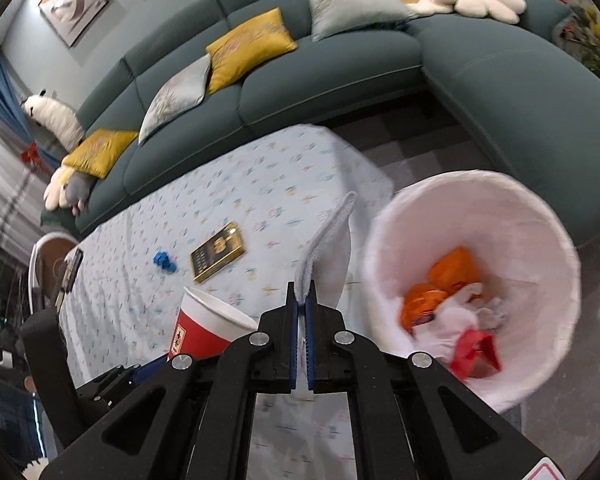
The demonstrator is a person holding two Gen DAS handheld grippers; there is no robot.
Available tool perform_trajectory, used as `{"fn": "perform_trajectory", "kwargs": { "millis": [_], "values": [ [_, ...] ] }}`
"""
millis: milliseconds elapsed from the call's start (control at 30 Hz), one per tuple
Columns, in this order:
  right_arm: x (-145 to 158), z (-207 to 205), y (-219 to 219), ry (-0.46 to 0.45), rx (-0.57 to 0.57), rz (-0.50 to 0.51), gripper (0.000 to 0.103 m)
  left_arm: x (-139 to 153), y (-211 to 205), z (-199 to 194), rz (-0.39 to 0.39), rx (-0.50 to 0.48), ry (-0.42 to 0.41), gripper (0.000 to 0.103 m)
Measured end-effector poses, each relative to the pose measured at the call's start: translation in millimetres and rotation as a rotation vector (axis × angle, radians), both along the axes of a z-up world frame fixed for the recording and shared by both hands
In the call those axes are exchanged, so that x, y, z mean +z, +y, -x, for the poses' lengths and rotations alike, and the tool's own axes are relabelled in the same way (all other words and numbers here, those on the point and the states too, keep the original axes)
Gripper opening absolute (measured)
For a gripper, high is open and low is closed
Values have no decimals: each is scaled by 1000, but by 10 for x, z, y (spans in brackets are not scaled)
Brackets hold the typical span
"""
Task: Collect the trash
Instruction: 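Carry the cup and grey pouch over the wastebasket and open both grippers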
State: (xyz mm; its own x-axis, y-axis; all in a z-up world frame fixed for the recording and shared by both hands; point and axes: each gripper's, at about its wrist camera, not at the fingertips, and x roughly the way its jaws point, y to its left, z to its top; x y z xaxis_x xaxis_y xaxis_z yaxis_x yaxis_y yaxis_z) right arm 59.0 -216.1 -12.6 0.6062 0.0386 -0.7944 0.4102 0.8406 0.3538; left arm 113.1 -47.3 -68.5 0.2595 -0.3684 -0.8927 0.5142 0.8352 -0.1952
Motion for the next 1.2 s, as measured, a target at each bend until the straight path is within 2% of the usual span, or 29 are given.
{"fn": "perform_trajectory", "kwargs": {
  "millis": [300, 700, 933, 1200],
  "values": [
    [125, 514, -603, -27, -117, 6, 3, 118, -782, 308, 9, -123, -15, 64],
    [14, 929, -1133, -15, -213, -2, 3, 60, -1595, 560, -9, -243, -14, 64],
    [-61, 1013, -1316, -9, -237, -14, 3, -23, -1799, 556, -13, -240, 7, 68],
    [-112, 969, -1324, -8, -233, -28, 3, -69, -1740, 506, -36, -218, -8, 68]
  ]
}}
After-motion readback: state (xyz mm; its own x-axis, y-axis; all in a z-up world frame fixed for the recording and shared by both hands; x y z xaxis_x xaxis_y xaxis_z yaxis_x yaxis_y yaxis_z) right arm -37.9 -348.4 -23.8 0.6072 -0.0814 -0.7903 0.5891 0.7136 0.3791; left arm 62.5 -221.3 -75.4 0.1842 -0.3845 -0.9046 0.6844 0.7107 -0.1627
